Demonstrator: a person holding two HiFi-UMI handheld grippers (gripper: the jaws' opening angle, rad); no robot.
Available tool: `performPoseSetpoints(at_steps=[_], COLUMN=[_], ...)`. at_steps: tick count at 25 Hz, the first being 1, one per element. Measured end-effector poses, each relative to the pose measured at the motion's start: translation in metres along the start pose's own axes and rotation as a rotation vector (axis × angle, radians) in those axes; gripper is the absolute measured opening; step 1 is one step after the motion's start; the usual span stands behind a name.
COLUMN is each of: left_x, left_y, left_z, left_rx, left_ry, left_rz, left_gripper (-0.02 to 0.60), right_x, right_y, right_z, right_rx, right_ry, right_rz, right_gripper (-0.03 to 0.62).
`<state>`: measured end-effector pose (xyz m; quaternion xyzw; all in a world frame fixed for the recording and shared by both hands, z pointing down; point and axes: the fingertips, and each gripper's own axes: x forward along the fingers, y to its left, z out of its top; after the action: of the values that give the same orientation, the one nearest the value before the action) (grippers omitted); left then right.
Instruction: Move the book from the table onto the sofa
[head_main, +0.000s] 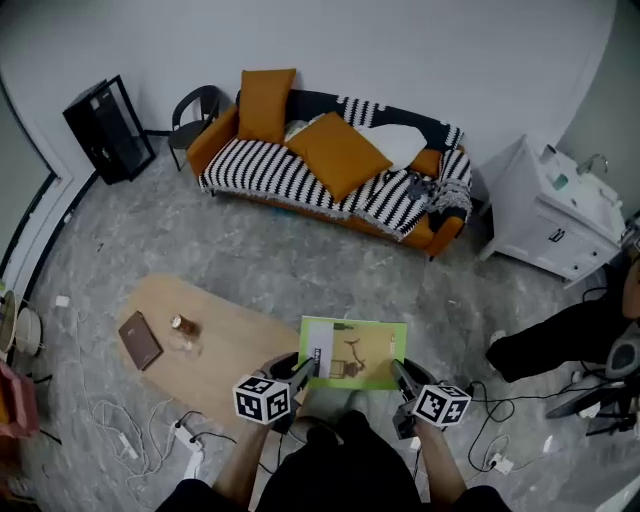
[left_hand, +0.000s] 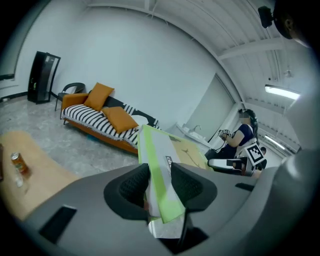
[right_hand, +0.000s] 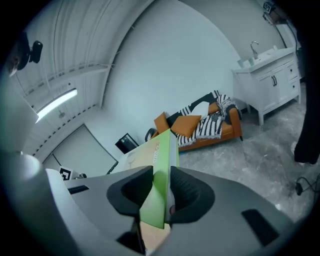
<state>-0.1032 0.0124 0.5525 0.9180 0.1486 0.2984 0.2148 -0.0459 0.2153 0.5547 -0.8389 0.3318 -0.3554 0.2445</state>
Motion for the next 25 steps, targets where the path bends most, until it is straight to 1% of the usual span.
performPoseSetpoints(at_steps=[4, 7, 10, 18, 25], left_x=[0.05, 0.083, 0.108, 0.161, 0.189], left_y=[-0.036, -0.061, -0.079, -0.117, -0.124], left_z=[0.005, 0.009, 0.014, 0.023, 0.037], left_rx=[0.043, 0.063, 0.072, 0.101, 0.117], left_ry=[0.034, 0.057, 0.075, 0.112, 0.132], left_rz=[-0.04, -0.047, -0.05, -0.06, -0.064], left_gripper=[0.153, 0.152, 0.152, 0.152, 0.152], right_x=[-0.024, -0.037, -0.046, -0.062, -0.058], right_y=[-0.047, -0.08, -0.103, -0.155, -0.176], right_z=[0.024, 0.043, 0.059, 0.095, 0.115], right_rx=[0.024, 0.055, 0.077, 0.108, 0.131], right_ry=[-0.048, -0.068, -0.087, -0.128, -0.143], right_rz=[-0.027, -0.034, -0.031, -0.031, -0.034], right_gripper=[0.123, 0.121, 0.121, 0.121, 0.12])
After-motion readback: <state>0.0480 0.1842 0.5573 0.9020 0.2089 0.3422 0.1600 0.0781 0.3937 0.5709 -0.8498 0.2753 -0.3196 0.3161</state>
